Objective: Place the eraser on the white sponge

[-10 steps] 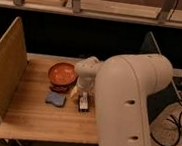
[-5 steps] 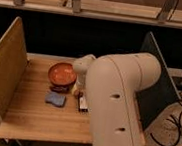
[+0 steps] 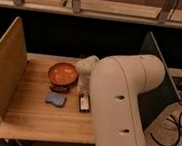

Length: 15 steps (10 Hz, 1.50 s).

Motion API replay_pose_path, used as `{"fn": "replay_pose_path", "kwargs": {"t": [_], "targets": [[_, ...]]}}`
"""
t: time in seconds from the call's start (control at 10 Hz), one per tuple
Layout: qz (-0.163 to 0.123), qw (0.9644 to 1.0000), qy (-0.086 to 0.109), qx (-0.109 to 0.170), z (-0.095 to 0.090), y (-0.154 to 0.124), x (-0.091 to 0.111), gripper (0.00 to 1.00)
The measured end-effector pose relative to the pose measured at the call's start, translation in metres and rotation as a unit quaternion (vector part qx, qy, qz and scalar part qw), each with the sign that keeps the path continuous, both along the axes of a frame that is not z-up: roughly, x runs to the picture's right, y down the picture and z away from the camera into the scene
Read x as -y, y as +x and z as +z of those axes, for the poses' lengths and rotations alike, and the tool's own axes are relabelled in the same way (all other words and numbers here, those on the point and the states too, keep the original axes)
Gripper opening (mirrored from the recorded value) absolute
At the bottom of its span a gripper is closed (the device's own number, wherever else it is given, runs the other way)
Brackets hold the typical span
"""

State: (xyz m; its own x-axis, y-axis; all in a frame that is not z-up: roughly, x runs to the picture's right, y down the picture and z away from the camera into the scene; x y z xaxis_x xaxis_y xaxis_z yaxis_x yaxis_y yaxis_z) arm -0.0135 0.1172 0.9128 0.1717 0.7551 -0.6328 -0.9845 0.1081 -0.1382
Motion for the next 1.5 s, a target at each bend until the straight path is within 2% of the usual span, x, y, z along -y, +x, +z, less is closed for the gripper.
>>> {"fn": "replay_pose_path", "kwargs": {"t": [0.1,0.3,0.5,0.6,0.7,0.9,1.1,1.3,1.4,1.5], "targets": [[0.003,0.9999,0.009,0.011,-0.009,-0.003,0.007,0.01],[-0.012,0.9982,0.037,0.044,-0.034,-0.013,0.029,0.00],[-0.051,0.9922,0.064,0.094,-0.065,-0.039,0.046,0.00],[-0.076,0.9864,0.075,0.125,-0.081,-0.059,0.051,0.00],[-0.106,0.9777,0.082,0.162,-0.097,-0.083,0.051,0.00],[-0.143,0.9636,0.085,0.209,-0.115,-0.116,0.045,0.00],[-0.184,0.9443,0.082,0.260,-0.136,-0.151,0.031,0.00],[-0.205,0.9329,0.069,0.288,-0.142,-0.169,0.014,0.00],[-0.212,0.9303,0.061,0.293,-0.141,-0.172,0.005,0.00],[-0.217,0.9291,0.051,0.295,-0.136,-0.172,-0.004,0.00]]}}
